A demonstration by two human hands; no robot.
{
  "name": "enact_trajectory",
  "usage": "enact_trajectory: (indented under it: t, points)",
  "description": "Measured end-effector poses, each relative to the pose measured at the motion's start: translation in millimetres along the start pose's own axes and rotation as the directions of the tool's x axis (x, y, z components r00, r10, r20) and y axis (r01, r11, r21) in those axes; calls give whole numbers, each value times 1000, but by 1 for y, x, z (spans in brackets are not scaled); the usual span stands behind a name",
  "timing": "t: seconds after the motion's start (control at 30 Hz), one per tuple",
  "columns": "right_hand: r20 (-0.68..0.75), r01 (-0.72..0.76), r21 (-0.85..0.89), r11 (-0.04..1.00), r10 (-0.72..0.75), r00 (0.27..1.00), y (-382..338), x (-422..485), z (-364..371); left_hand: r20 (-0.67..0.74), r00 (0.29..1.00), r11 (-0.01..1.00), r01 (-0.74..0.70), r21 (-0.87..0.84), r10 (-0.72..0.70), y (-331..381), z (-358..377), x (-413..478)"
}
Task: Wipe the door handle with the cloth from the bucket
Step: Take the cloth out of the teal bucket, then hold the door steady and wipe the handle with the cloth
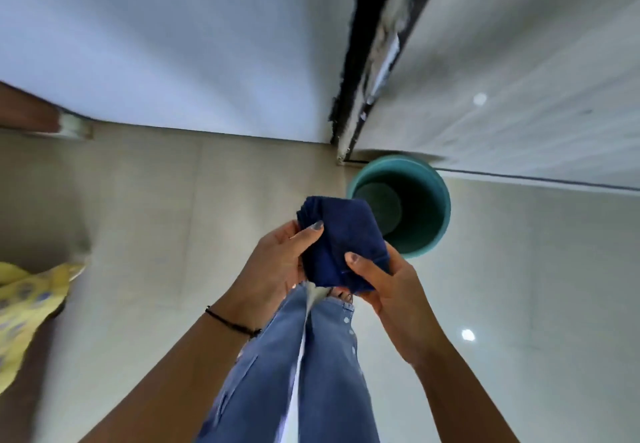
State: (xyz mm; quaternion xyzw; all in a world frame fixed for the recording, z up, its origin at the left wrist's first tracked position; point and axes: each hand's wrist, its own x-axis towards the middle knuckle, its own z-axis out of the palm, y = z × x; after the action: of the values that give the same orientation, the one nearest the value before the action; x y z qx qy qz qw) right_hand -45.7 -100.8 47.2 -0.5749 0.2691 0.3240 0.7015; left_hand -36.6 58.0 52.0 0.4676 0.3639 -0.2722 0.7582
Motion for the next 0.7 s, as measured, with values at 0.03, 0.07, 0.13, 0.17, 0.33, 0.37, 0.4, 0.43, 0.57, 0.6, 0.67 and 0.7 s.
enact_trajectory:
  t: [0.03, 0.07, 0.13, 0.17, 0.33, 0.37, 0.4, 0.43, 0.57, 0.6, 0.67, 0.7]
  points:
    - [-8, 33, -115, 993, -34, 999, -8, -20, 13, -30, 998, 999, -45, 16, 46, 11, -4, -27]
    - [-5, 75, -227, 971, -79, 997, -18, -43, 28, -60, 994, 995, -95, 27, 96, 23, -10, -59]
    - [29, 170, -408, 897, -174, 984, -37, -85, 59, -136, 968, 977, -205, 51, 210, 41, -23, -118]
    - [54, 223, -485, 846, -225, 973, -45, -106, 75, -173, 949, 964, -256, 67, 264, 48, -29, -147]
    - [266, 450, -574, 684, -364, 893, -78, -189, 158, -314, 858, 911, -404, 79, 407, 78, -68, -264]
    - [302, 476, -553, 683, -368, 879, -79, -201, 177, -322, 848, 904, -420, 80, 422, 83, -76, -280]
    - [333, 498, -523, 692, -372, 866, -78, -214, 200, -329, 836, 895, -439, 78, 439, 88, -87, -299]
    - [359, 519, -495, 697, -380, 853, -75, -227, 224, -329, 827, 886, -458, 78, 456, 91, -100, -317]
    - [439, 616, -414, 671, -445, 780, -51, -268, 323, -255, 814, 845, -534, 26, 522, 112, -169, -371]
    - [448, 637, -396, 661, -466, 763, -44, -277, 347, -243, 816, 840, -542, -7, 525, 118, -189, -383]
    - [455, 661, -381, 646, -491, 743, -29, -292, 393, -235, 808, 827, -562, -31, 540, 130, -230, -408]
    - [445, 662, -384, 643, -500, 743, -24, -295, 410, -235, 795, 819, -573, 8, 559, 135, -246, -416]
